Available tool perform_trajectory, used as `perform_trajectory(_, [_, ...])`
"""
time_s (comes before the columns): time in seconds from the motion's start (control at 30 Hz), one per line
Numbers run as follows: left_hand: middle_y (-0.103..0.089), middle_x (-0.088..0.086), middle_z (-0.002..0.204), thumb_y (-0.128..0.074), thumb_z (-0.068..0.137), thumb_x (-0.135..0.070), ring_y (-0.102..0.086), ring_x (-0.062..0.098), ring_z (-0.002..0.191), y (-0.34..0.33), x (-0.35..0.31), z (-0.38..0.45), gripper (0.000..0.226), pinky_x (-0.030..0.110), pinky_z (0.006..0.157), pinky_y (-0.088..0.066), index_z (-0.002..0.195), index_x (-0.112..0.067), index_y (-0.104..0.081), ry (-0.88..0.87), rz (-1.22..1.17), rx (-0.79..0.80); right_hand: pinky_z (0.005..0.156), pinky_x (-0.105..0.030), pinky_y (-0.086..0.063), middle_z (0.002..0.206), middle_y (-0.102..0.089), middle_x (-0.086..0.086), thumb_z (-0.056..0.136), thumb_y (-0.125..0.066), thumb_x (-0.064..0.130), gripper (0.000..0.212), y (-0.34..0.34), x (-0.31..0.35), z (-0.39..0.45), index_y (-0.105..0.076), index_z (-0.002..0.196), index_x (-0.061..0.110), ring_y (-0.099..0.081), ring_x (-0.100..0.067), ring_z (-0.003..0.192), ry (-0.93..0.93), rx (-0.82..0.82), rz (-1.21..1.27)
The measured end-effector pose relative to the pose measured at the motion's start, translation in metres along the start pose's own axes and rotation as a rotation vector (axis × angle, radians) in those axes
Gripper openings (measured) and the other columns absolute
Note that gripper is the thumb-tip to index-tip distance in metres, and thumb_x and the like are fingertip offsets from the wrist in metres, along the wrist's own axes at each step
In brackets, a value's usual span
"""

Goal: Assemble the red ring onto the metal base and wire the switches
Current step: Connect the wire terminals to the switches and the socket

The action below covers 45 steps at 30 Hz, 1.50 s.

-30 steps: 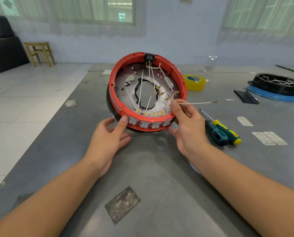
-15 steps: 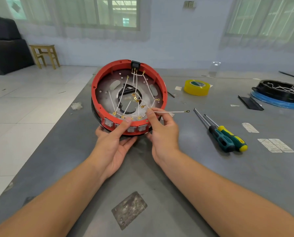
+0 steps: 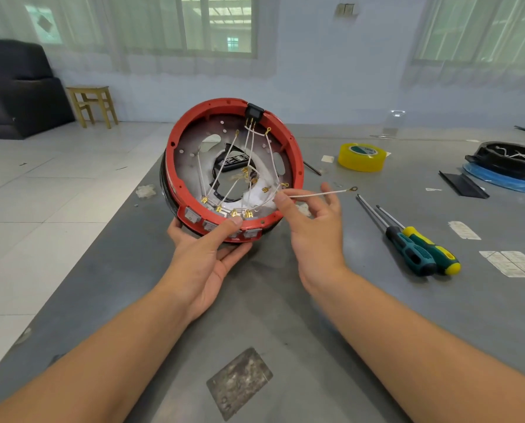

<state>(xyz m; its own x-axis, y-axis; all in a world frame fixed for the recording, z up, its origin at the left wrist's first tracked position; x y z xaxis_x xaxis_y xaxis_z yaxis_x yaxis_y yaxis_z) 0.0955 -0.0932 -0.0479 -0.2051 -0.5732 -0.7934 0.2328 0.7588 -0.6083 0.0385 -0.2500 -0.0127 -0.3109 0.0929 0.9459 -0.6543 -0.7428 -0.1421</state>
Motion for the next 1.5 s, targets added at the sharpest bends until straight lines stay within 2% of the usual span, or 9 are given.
perform_trajectory(0.07, [-0.069,0.009,0.131,-0.081,0.085,0.001,-0.077,0.039,0.104,0.001,0.0,0.0,0.077,0.052,0.088,-0.063,0.133,-0.039,-0.036,0.005,0.022,0.013,0.085,0.001,-0.037,0.14,-0.045,0.009,0.084,-0.083,0.031,0.008,0.011,0.009,0.007,-0.08,0.082,0.038,-0.045,0.022,0.115,0.124,-0.004,-0.094])
perform_trajectory(0.17, [-0.072,0.009,0.127,-0.083,0.079,0.0,-0.076,0.04,0.103,0.0,-0.002,-0.001,0.077,0.052,0.086,-0.064,0.127,-0.04,-0.038,0.002,0.027,0.026,0.084,-0.026,-0.055,0.105,-0.075,-0.006,0.088,-0.08,0.018,0.005,0.016,0.017,0.014,-0.081,0.092,0.021,-0.069,-0.014,0.094,0.139,0.105,0.02])
perform_trajectory(0.23, [-0.078,0.006,0.117,-0.085,0.072,-0.003,-0.076,0.041,0.104,0.0,-0.003,-0.001,0.079,0.052,0.086,-0.064,0.124,-0.042,-0.039,-0.009,0.036,0.046,0.077,-0.029,-0.059,0.087,-0.078,-0.008,0.088,-0.079,0.012,0.005,0.014,0.019,0.015,-0.08,0.092,0.016,-0.072,-0.018,0.079,0.089,0.182,0.041])
perform_trajectory(0.4, [-0.079,0.004,0.114,-0.086,0.071,-0.004,-0.075,0.043,0.107,0.001,-0.003,0.0,0.089,0.053,0.087,-0.063,0.133,-0.042,-0.035,-0.015,0.065,0.094,0.062,-0.025,-0.057,0.074,-0.075,-0.009,0.086,-0.08,0.005,0.013,0.005,0.019,0.011,-0.072,0.09,0.015,-0.074,-0.019,0.069,0.04,0.328,0.013])
perform_trajectory(0.63, [-0.075,0.014,0.125,-0.085,0.072,0.001,-0.074,0.044,0.108,0.004,0.001,0.002,0.097,0.053,0.086,-0.063,0.14,-0.045,-0.033,-0.011,0.091,0.115,0.05,-0.021,-0.049,0.075,-0.075,-0.011,0.082,-0.082,0.004,0.013,0.002,0.023,0.017,-0.074,0.082,0.014,-0.075,-0.023,0.07,-0.123,0.412,0.037])
perform_trajectory(0.87, [-0.075,0.013,0.124,-0.087,0.072,0.002,-0.074,0.044,0.11,0.006,0.003,0.004,0.097,0.052,0.085,-0.063,0.137,-0.048,-0.036,0.0,0.096,0.142,0.049,-0.02,-0.05,0.09,-0.079,-0.009,0.081,-0.083,0.005,0.029,0.005,0.025,0.022,-0.063,0.099,0.016,-0.077,-0.019,0.078,-0.287,0.429,0.176])
perform_trajectory(1.2, [-0.078,0.006,0.118,-0.09,0.072,0.0,-0.073,0.046,0.108,0.008,0.0,0.006,0.092,0.055,0.086,-0.063,0.135,-0.043,-0.038,0.001,0.019,0.113,0.057,-0.022,-0.055,0.094,-0.079,-0.012,0.082,-0.081,0.0,0.03,0.014,0.031,0.031,-0.06,0.098,0.014,-0.077,-0.021,0.081,-0.272,0.417,0.229])
perform_trajectory(1.4, [-0.078,0.009,0.119,-0.085,0.071,0.001,-0.075,0.042,0.108,0.003,0.002,0.002,0.096,0.047,0.081,-0.064,0.138,-0.046,-0.035,-0.004,0.09,0.149,0.04,-0.017,-0.045,0.082,-0.078,-0.013,0.078,-0.085,-0.002,0.035,0.0,0.028,0.023,-0.057,0.095,0.011,-0.07,-0.016,0.053,-0.174,0.437,0.05])
perform_trajectory(1.5, [-0.078,0.009,0.117,-0.084,0.071,0.001,-0.075,0.042,0.108,0.002,0.001,0.0,0.094,0.046,0.079,-0.065,0.138,-0.044,-0.035,-0.006,0.103,0.156,0.041,-0.019,-0.046,0.084,-0.079,-0.012,0.079,-0.085,0.001,0.037,-0.001,0.025,0.022,-0.055,0.097,0.013,-0.059,-0.013,0.043,-0.144,0.443,-0.045])
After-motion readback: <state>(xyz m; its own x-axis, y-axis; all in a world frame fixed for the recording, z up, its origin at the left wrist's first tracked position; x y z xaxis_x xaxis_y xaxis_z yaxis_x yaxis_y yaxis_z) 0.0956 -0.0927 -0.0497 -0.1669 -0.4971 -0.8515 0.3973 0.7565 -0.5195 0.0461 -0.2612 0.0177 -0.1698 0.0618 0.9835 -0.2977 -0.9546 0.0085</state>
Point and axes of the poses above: each hand's wrist, its own z-axis towards the middle knuckle, its own y-axis out of the back of the hand, x = y × z, the point moved 3 cm from there along z, towards the middle knuckle
